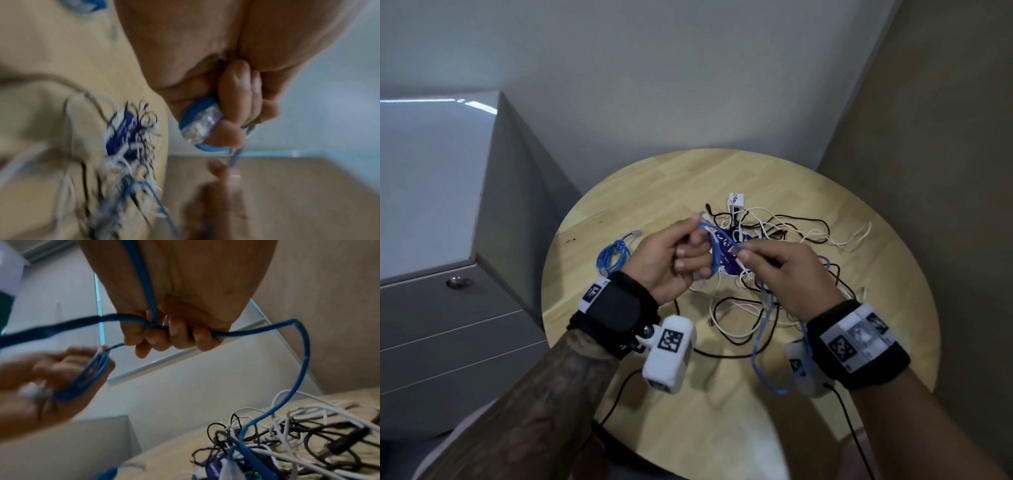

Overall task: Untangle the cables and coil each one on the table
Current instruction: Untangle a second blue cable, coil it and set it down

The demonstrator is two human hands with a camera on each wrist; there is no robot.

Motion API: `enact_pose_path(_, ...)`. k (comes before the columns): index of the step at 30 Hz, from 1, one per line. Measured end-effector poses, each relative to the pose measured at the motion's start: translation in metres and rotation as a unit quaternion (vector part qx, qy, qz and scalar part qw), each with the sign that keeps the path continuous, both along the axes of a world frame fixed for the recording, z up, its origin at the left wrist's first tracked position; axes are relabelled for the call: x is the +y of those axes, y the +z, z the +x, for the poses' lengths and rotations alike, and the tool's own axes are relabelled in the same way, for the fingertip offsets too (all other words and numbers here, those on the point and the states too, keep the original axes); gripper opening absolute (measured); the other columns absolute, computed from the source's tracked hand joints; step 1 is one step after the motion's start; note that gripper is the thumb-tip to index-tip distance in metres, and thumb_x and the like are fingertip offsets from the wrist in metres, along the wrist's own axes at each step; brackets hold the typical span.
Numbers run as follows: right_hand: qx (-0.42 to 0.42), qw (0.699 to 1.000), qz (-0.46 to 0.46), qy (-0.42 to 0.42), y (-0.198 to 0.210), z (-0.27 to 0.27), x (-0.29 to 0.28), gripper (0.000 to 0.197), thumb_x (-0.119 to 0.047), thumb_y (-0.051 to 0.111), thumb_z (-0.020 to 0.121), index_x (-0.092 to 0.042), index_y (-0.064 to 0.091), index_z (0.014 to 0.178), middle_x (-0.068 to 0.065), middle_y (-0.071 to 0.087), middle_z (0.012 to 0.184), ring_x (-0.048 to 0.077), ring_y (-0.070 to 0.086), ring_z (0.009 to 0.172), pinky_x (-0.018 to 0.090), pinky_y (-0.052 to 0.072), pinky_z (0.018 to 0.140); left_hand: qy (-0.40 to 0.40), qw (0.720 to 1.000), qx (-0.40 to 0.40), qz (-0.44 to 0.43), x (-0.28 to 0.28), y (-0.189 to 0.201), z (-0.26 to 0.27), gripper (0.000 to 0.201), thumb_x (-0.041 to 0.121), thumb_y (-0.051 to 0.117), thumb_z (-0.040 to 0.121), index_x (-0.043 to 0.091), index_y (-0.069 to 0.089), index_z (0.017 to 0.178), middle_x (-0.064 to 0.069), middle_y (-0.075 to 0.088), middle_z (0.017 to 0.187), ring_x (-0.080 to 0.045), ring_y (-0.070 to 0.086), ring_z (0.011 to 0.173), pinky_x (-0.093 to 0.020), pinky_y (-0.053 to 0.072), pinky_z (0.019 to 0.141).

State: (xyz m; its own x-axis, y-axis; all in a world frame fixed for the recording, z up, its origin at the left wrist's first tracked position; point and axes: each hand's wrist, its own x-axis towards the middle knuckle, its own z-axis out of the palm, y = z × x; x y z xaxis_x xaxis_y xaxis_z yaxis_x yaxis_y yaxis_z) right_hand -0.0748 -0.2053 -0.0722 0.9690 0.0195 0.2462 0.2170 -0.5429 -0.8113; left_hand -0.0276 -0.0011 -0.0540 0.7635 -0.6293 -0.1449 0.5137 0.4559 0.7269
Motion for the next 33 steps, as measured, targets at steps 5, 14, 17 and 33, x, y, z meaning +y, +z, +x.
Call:
enact_pose_path(5, 0.078, 0.984, -0.134, 0.082, -0.008, -0.007, 0.03, 0.024, -0.039, 0.055, 0.102, -0.024, 0.067, 0.087, 0.0, 0.057, 0.06, 0.007, 0.049, 0.054, 0.036, 0.046, 0.06, 0.141, 0.978, 0.086, -0.129, 0.004, -0.007, 0.012, 0.021, 0.013, 0.039, 0.098, 0.001, 0.056, 0.094, 0.001, 0.046, 0.064, -0.011, 0.05, 0.054, -0.033, 0.057, 0.079)
enact_pose_path(14, 0.213, 0.957, 0.151, 0.124, 0.01, -0.015, 0.032, 0.028, -0.013, 0.062, 0.097, -0.005, 0.064, 0.07, 0.002, 0.047, 0.051, 0.011, 0.04, 0.046, 0.022, 0.031, 0.048, 0.158, 0.925, -0.257, 0.232, -0.003, -0.019, 0.005, 0.02, 0.002, 0.049, 0.099, -0.009, 0.064, 0.107, -0.008, 0.07, 0.079, -0.015, 0.068, 0.074, -0.026, 0.053, 0.072)
enact_pose_path(17, 0.274, 0.902, 0.322, 0.088, 0.013, -0.005, 0.02, 0.025, -0.021, 0.064, 0.085, -0.008, 0.058, 0.065, 0.001, 0.038, 0.047, 0.01, 0.029, 0.039, 0.027, 0.015, 0.046, 0.065, 0.893, -0.353, 0.271, -0.015, -0.016, -0.012, 0.016, -0.003, 0.048, 0.098, -0.009, 0.062, 0.102, 0.004, 0.067, 0.073, -0.005, 0.061, 0.068, -0.016, 0.047, 0.07)
enact_pose_path(33, 0.082, 0.973, 0.02, -0.214, 0.003, 0.01, -0.017, 0.043, -0.05, 0.056, 0.098, -0.015, 0.059, 0.073, 0.002, 0.054, 0.07, 0.018, 0.048, 0.068, 0.033, 0.037, 0.066, 0.095, 0.871, -0.286, 0.388, 0.001, -0.008, 0.001, 0.038, 0.012, 0.051, 0.097, 0.013, 0.05, 0.059, 0.002, 0.039, 0.048, -0.022, 0.046, 0.051, -0.019, 0.039, 0.043)
